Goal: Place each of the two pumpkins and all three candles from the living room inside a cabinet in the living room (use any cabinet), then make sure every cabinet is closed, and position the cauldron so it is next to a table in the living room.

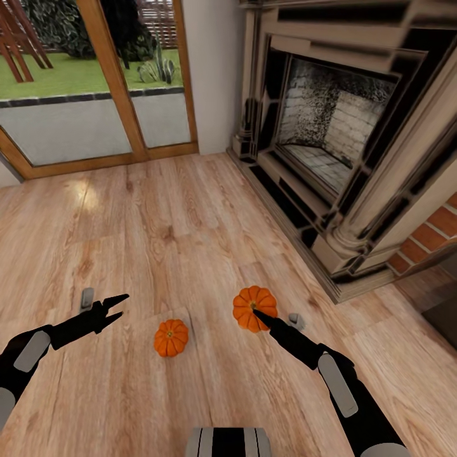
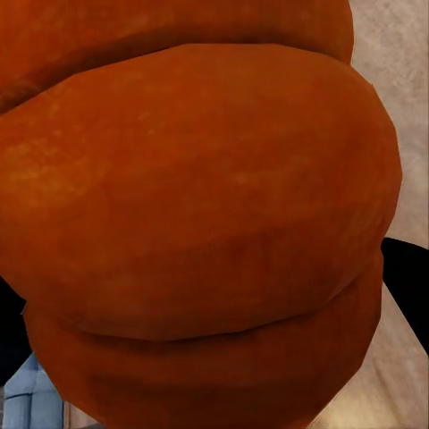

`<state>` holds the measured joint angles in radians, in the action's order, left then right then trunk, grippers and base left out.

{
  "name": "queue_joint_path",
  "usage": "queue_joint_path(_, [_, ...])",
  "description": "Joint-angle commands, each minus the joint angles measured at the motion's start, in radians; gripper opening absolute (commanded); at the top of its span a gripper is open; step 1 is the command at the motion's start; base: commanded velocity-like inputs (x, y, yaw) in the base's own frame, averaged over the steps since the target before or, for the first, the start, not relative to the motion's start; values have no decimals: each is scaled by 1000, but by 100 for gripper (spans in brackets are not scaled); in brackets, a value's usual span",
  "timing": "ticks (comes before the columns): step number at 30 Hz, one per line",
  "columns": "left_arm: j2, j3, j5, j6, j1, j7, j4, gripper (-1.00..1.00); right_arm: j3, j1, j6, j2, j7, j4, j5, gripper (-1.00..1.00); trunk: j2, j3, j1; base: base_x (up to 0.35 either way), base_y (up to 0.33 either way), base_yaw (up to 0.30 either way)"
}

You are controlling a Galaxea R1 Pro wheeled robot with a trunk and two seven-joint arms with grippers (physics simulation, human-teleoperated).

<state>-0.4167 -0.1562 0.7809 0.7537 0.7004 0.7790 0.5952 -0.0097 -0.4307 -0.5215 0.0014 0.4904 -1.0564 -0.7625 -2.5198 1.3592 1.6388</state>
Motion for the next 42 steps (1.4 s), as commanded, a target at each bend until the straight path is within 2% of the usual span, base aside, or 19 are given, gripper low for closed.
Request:
queue_joint_path(1, [-1,-12,2,-13,1,-21,-18,100,-1,0,-8,0,1,0,-9,-100,0,1,0,154,11,0])
queue_joint_path(5, [-1,-42,3,-31,1,-70,-38,100,-1,0,-8,0,2,0,-9,-100,0,1,0,202,5,0])
queue_joint_path(8, [0,-50,3,-35,1,-92,-41,100,-1,0,-8,0,2,0,-9,-100,0,1,0,82,1,0])
queue_joint_path(12, [4,-57,4,-36,2,-180,-42,100,-1,0,-9,1,1,0,-8,-100,0,1,0,23,0,0])
queue_joint_path(17, [7,-59,5,-36,2,-204,-42,100,-1,0,-9,0,-1,0,-8,-100,0,1,0,6,0,0])
queue_joint_path(35, [7,-58,6,-30,2,-203,-43,100,-1,0,-9,0,-1,0,-9,-100,-4,66,8,0,0,0])
queue_joint_path(38, [7,-57,6,-29,2,-189,-44,100,-1,0,-9,0,-1,0,-9,-100,-5,78,9,0,0,0])
queue_joint_path(42, [2,-55,2,-27,1,-125,-44,100,-1,0,-9,0,-1,0,-9,-100,-6,93,11,0,0,0])
